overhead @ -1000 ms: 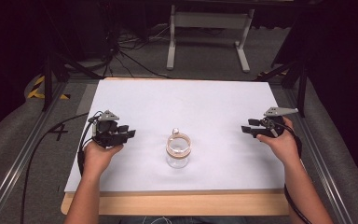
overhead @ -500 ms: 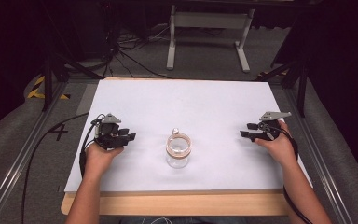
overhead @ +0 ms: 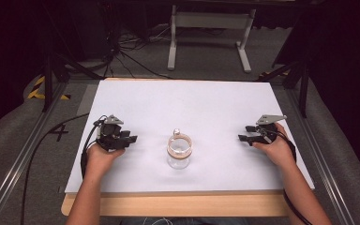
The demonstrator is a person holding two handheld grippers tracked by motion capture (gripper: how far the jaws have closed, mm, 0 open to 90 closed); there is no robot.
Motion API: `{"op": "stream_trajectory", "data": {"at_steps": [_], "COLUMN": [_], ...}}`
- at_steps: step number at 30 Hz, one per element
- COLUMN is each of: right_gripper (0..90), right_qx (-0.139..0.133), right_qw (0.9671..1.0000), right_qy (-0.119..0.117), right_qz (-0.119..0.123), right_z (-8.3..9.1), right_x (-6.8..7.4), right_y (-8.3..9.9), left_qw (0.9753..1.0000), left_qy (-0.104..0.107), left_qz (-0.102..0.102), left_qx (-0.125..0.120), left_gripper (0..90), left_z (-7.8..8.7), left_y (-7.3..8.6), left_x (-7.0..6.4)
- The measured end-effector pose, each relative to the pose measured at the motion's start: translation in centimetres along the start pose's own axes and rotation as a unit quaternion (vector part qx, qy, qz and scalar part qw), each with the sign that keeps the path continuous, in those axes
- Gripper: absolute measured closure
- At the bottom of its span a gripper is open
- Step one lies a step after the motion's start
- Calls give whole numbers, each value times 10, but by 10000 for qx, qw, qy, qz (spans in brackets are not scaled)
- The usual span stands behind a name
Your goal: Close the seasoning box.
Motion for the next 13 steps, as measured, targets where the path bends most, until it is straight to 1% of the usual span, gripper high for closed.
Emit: {"op": "stream_trajectory", "data": {"at_steps": [2,3,4,5,7,9,10,12,13], "right_gripper": [411,406,406,406,405,405,404,404,403], "right_qx": [-1,1,1,4,7,-1,-3,11,22], "right_qw": [10000,10000,10000,10000,10000,10000,10000,10000,10000], "right_qy": [1,-1,-1,-2,-6,-9,-5,-2,-12], "right_qz": [-2,-20,-20,-24,-27,-17,-12,-8,-9], "right_z": [0,0,0,0,0,0,-1,0,0], "right_x": [0,0,0,0,1,1,1,1,1], "right_y": [0,0,0,0,0,0,0,0,0], "left_qw": [10000,10000,9999,10000,10000,10000,9999,9999,10000], "left_qy": [4,13,-22,5,32,47,13,14,39], "left_qz": [16,-16,-84,-67,-20,-52,-113,-106,-60], "left_qx": [6,39,49,-2,24,7,64,53,0], "left_gripper": [580,579,579,579,578,577,576,576,575], "left_z": [0,0,0,-1,-1,-1,0,0,-1], "left_y": [0,0,0,-1,-1,-2,-1,-2,-2], "left_x": [0,0,1,0,-3,-3,-2,-3,-4]}}
Point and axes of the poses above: each handheld gripper's, and its own axes: z roughly backward along the jaws, y roughly out of its underside, x roughly to its left, the point moved 9 cm from there along -z, roughly forward along the jaws, and after that the axes turned 1 degree about -x, right-handed, at the moved point
